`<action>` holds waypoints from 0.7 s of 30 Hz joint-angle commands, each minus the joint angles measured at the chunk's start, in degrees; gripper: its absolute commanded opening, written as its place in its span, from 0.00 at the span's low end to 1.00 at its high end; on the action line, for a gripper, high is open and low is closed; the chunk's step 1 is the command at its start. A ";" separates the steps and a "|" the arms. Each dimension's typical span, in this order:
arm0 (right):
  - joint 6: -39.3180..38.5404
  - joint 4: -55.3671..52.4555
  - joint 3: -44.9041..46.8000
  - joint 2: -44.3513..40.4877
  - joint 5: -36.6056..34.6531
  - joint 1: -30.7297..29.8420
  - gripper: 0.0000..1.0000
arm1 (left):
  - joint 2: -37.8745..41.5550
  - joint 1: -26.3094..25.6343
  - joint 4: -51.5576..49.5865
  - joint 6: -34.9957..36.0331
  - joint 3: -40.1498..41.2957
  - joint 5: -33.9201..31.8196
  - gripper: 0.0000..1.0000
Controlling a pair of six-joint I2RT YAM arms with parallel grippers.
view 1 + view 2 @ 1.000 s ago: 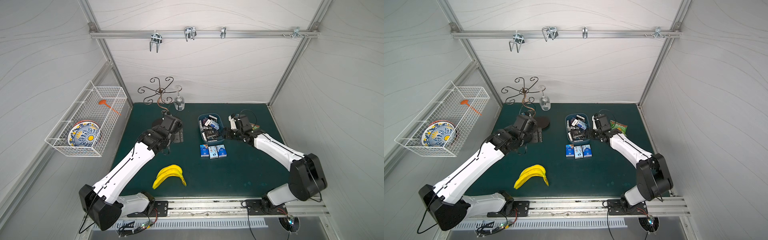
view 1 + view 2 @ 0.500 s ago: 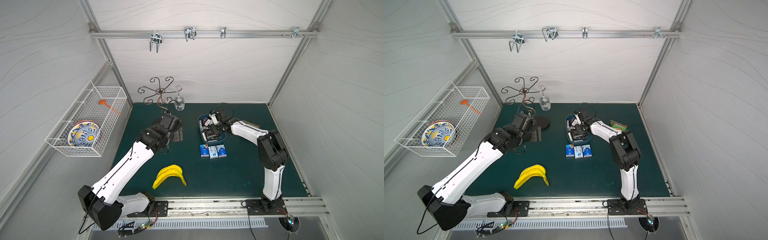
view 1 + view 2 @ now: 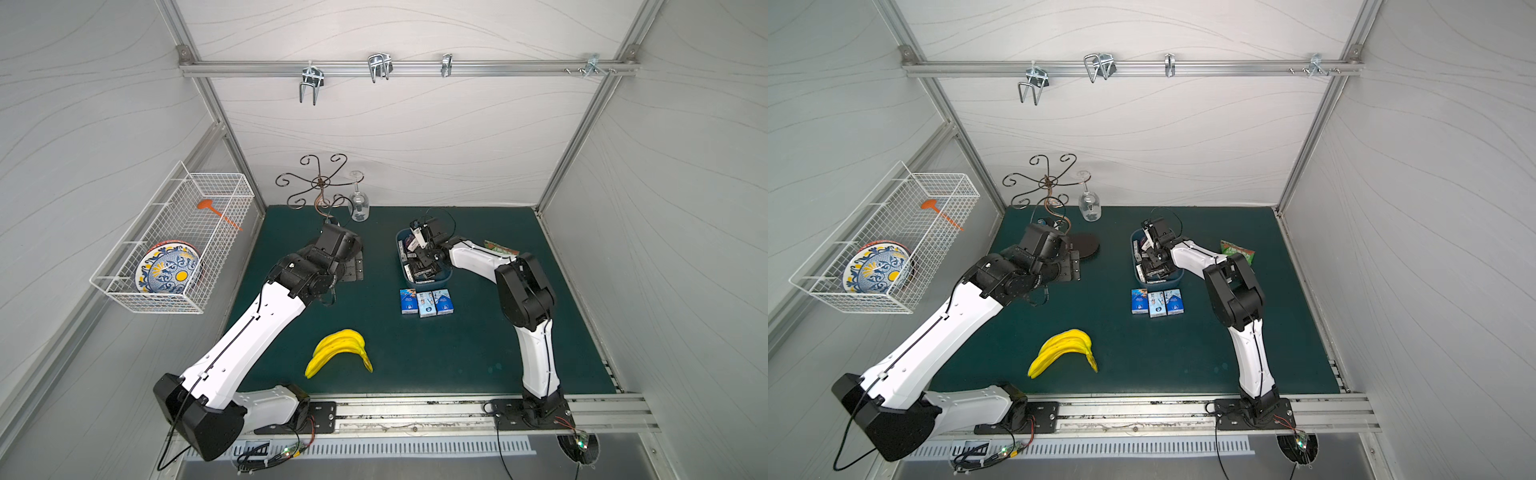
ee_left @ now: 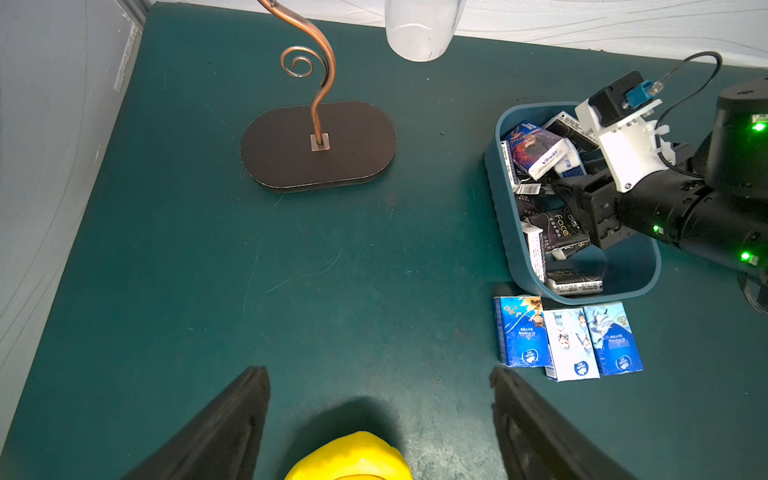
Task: Take the pocket tissues out of the storage box
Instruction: Pick up the pocket tissues from the storage box, then place the pocket tissues at the center of the board.
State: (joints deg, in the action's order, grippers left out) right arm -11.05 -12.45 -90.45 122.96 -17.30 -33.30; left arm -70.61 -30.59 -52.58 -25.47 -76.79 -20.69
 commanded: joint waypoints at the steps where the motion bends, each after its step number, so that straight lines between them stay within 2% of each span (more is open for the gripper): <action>1: -0.34 0.88 0.33 -0.52 0.69 0.25 0.40 | 0.27 0.35 0.73 0.61 -1.61 0.44 0.88; 6: 1.11 0.38 2.65 -5.45 1.65 0.24 0.35 | 0.72 0.35 1.07 0.43 -1.08 0.13 0.88; 12: 7.01 -2.43 6.62 -15.83 2.83 0.15 0.34 | 1.47 0.69 1.55 0.43 -0.95 -0.24 0.88; 16: 12.06 -4.18 13.01 -25.30 6.11 0.16 0.34 | 1.71 0.88 2.95 0.25 -0.73 0.56 0.88; 21: 18.67 -8.78 25.74 -39.07 2.27 1.04 0.34 | 1.02 0.97 3.46 0.08 -0.10 1.15 0.88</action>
State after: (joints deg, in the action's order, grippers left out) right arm 1.80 -15.62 -70.57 88.86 -13.65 -33.08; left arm -69.87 -30.00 -52.03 -25.50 -76.77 -20.38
